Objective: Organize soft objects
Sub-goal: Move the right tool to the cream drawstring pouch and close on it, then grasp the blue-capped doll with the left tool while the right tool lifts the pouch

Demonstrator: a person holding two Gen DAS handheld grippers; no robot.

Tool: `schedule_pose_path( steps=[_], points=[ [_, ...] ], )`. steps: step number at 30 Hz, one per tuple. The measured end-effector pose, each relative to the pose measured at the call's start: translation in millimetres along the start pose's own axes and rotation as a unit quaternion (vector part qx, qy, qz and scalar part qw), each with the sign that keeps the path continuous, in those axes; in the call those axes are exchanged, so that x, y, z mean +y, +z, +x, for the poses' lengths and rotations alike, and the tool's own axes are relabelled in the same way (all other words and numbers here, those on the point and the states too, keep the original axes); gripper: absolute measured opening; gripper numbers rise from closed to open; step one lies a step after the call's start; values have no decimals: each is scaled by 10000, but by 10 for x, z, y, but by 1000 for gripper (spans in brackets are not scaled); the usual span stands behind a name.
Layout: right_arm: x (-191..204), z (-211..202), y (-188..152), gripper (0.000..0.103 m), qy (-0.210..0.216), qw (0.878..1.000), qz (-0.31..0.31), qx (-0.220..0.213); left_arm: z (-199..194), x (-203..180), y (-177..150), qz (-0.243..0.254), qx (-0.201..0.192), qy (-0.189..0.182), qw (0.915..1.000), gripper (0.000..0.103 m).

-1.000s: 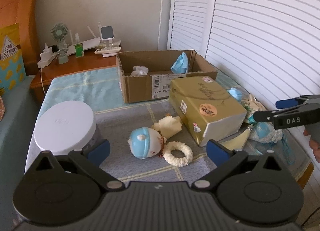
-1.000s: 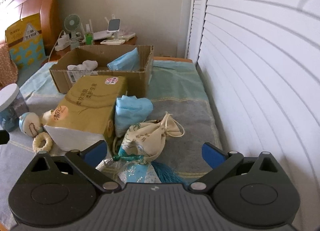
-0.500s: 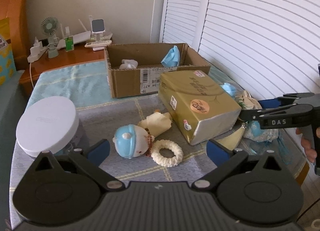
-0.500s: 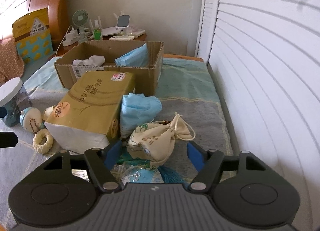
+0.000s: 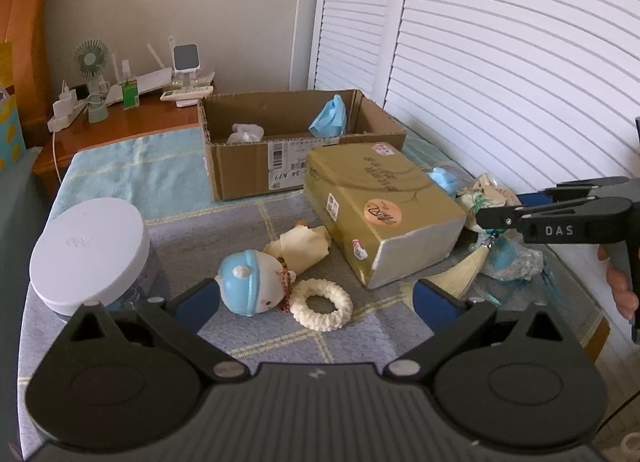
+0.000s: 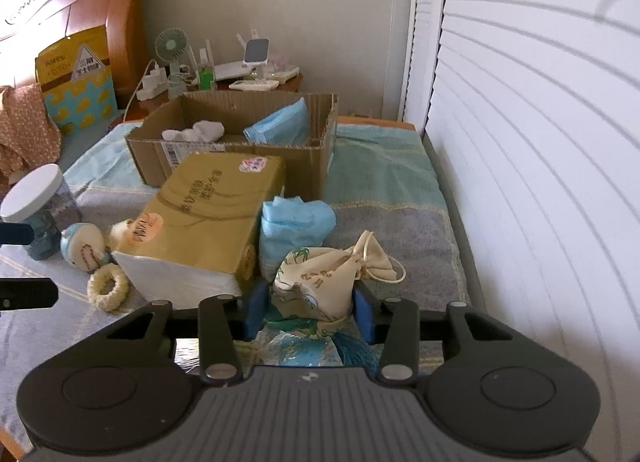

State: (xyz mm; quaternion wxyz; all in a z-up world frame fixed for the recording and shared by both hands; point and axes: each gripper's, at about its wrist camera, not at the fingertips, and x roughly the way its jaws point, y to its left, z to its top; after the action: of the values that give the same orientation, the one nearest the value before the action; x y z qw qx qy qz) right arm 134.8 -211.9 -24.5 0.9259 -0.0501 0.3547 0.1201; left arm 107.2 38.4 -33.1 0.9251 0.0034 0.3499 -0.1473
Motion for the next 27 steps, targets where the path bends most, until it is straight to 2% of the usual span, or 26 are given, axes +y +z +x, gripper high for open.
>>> schedule_pose_path(
  steps=[7,16,19,20,21,27],
  points=[
    [96,-295,-46,49,153,9998,-100,-48,-118,-34,-37,91,-82,-55,9999,102],
    [364,-305,-320,52,580,9968,-312,449,-175,-46,-105,134,-58,-106,9998,102],
    [425,-258,-358,60,542,9963,-413,523,-157,-47,-120,126,-20,-115,9999,102],
    [430,-251,-356,69,521,9963,-434,524,-156,-45,-125,123,-10,-121,9999,102],
    [445,-246,-359,74,498,9963,-477,509,-152,-48,-132,122,3,-125,9998,102],
    [551,-151,-380,76,213,9944,-852,583,-60,-57,-144,251,126,-103,9996,102]
  ],
)
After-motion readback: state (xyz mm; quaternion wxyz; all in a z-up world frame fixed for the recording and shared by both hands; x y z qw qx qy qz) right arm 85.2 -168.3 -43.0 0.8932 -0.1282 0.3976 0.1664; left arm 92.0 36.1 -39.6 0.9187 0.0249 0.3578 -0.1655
